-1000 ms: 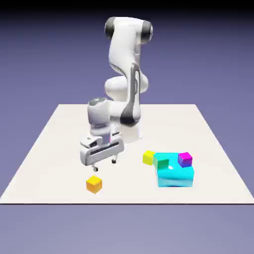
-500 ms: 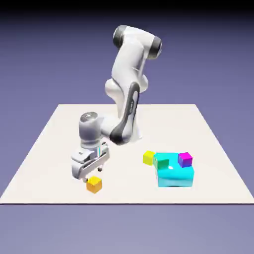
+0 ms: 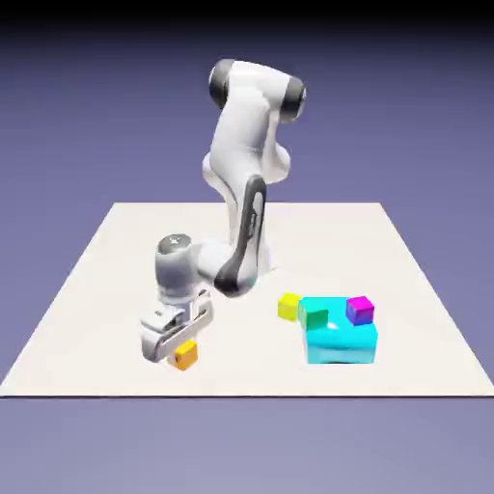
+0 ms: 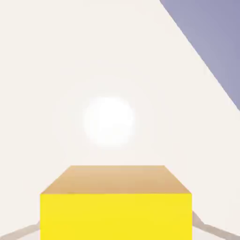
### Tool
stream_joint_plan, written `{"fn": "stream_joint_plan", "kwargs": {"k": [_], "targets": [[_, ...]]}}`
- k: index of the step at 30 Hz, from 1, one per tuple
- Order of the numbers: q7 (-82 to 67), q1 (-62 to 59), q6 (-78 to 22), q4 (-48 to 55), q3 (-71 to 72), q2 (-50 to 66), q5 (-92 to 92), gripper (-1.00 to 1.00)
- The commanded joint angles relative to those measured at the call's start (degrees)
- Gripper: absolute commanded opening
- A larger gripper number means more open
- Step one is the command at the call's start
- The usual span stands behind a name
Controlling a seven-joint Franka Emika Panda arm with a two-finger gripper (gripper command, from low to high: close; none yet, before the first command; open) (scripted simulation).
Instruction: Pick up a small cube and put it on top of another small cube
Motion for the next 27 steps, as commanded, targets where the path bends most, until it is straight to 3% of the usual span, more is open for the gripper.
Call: {"fn": "stream_joint_plan", "kwargs": {"k": [1, 7, 25, 27], "targets": [[-0.1, 2.0, -0.8, -0.2, -2.1, -0.4, 0.2, -1.00], [0.0, 13.3, -6.1, -1.2, -13.2, -3.5, 0.1, -1.00], [20.4, 23.7, -21.3, -8.0, 9.2, -39.8, -44.6, -1.00], [19.6, 23.7, -18.8, -8.7, 9.2, -37.8, -43.4, -1.00]]}}
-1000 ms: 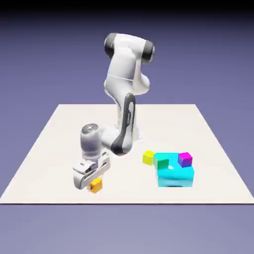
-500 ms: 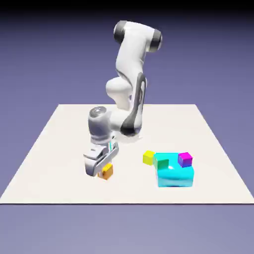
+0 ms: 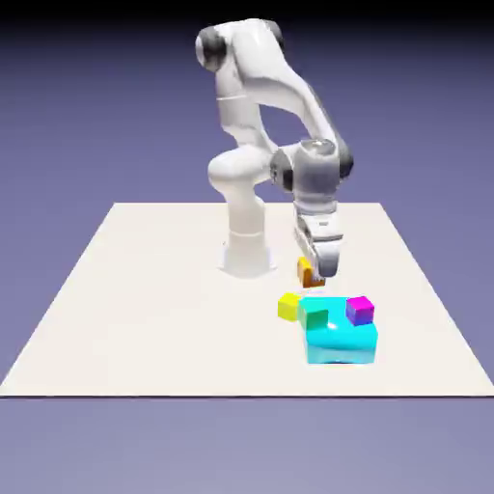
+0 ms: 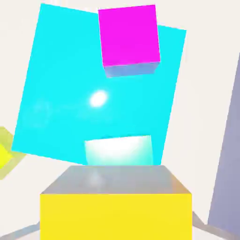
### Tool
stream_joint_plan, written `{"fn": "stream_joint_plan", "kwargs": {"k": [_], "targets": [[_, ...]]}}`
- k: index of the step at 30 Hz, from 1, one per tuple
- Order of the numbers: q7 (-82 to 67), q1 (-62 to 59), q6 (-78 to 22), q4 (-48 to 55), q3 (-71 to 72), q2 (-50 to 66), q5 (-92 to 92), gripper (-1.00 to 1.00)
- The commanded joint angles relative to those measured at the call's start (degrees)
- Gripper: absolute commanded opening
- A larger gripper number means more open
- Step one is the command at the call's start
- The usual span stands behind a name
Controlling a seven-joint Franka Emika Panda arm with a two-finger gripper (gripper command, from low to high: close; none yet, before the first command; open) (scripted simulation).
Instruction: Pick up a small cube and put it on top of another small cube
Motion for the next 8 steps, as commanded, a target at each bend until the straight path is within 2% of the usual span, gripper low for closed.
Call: {"fn": "stream_joint_plan", "kwargs": {"k": [1, 4, 5, 8], "targets": [[-0.8, 0.0, 2.6, -0.6, 0.0, 2.0, 1.1, -1.00], [-3.3, 0.0, 9.7, -2.5, -0.1, 7.7, 4.3, -1.00], [-3.3, 0.0, 9.7, -2.5, -0.1, 7.7, 4.3, 1.00], [-1.6, 0.0, 4.7, -1.2, 0.0, 3.7, 2.1, 1.00]]}}
